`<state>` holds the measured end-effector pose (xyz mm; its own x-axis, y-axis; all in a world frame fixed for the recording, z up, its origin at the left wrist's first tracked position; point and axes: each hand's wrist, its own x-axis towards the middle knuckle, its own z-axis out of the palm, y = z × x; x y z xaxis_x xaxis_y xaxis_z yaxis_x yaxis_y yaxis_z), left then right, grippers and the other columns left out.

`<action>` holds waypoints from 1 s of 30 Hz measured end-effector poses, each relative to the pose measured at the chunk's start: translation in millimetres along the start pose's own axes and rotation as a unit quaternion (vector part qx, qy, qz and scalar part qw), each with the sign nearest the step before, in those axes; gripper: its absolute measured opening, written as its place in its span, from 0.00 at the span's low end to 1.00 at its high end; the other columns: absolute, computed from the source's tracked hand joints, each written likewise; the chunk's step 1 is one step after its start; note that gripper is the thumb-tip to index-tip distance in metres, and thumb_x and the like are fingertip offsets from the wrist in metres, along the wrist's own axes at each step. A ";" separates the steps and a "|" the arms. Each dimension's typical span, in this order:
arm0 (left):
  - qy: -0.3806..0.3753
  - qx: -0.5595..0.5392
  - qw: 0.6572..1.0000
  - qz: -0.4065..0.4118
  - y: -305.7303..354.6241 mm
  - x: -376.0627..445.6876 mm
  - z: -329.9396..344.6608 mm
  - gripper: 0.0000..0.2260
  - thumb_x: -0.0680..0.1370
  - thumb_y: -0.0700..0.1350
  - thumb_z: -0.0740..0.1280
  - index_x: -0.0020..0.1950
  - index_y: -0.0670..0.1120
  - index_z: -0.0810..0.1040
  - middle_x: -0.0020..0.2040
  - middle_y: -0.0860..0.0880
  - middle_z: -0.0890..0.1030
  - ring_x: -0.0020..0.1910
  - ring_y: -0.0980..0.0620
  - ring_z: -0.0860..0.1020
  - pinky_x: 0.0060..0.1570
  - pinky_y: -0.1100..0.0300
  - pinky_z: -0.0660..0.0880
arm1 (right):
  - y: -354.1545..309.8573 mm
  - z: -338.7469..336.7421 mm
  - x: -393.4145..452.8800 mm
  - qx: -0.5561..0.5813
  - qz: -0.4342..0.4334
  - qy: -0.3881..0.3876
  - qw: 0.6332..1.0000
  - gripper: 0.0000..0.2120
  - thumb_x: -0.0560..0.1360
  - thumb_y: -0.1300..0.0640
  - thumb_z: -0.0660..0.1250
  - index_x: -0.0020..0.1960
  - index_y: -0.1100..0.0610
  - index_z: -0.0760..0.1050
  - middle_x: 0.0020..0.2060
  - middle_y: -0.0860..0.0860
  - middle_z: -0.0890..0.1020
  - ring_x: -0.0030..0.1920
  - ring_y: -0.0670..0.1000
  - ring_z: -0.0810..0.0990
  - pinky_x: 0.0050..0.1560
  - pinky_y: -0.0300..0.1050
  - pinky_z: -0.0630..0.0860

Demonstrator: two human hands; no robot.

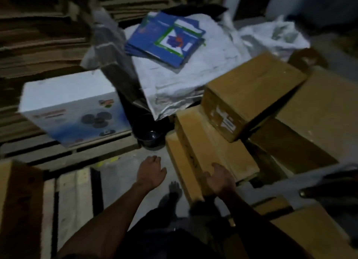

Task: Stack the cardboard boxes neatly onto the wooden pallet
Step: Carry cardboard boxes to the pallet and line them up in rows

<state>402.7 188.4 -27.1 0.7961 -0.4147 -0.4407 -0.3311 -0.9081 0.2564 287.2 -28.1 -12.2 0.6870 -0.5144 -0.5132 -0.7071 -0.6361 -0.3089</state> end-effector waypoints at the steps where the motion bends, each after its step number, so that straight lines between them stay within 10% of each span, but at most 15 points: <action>1: -0.003 0.009 1.000 0.018 7.9 14.0 -2.8 0.27 0.82 0.54 0.55 0.76 0.40 0.62 0.75 0.41 0.65 0.74 0.44 0.63 0.72 0.56 0.60 | 3.9 -3.2 5.7 0.013 0.024 0.005 1.000 0.29 0.80 0.41 0.59 0.77 0.53 0.63 0.73 0.54 0.69 0.71 0.58 0.68 0.70 0.51 0.66; 14: -0.044 0.092 0.971 0.217 112.0 170.2 -59.5 0.25 0.82 0.53 0.58 0.75 0.41 0.64 0.74 0.43 0.67 0.73 0.44 0.64 0.71 0.53 0.62 | 42.5 -61.7 52.6 0.141 0.175 0.082 0.971 0.32 0.80 0.37 0.59 0.76 0.55 0.62 0.74 0.55 0.69 0.72 0.57 0.68 0.70 0.56 0.68; 30: 0.036 0.036 0.984 0.171 230.9 283.1 -130.9 0.28 0.79 0.58 0.56 0.68 0.39 0.73 0.69 0.38 0.72 0.67 0.38 0.70 0.66 0.48 0.69 | 66.9 -171.2 159.4 0.184 0.154 0.171 0.956 0.29 0.77 0.37 0.61 0.71 0.53 0.68 0.66 0.53 0.76 0.64 0.57 0.75 0.63 0.54 0.75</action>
<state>618.0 -131.0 19.9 0.6651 -0.6935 -0.2770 -0.6186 -0.7195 0.3159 378.1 -251.1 22.4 0.4065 -0.8429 -0.3526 -0.8525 -0.2111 -0.4782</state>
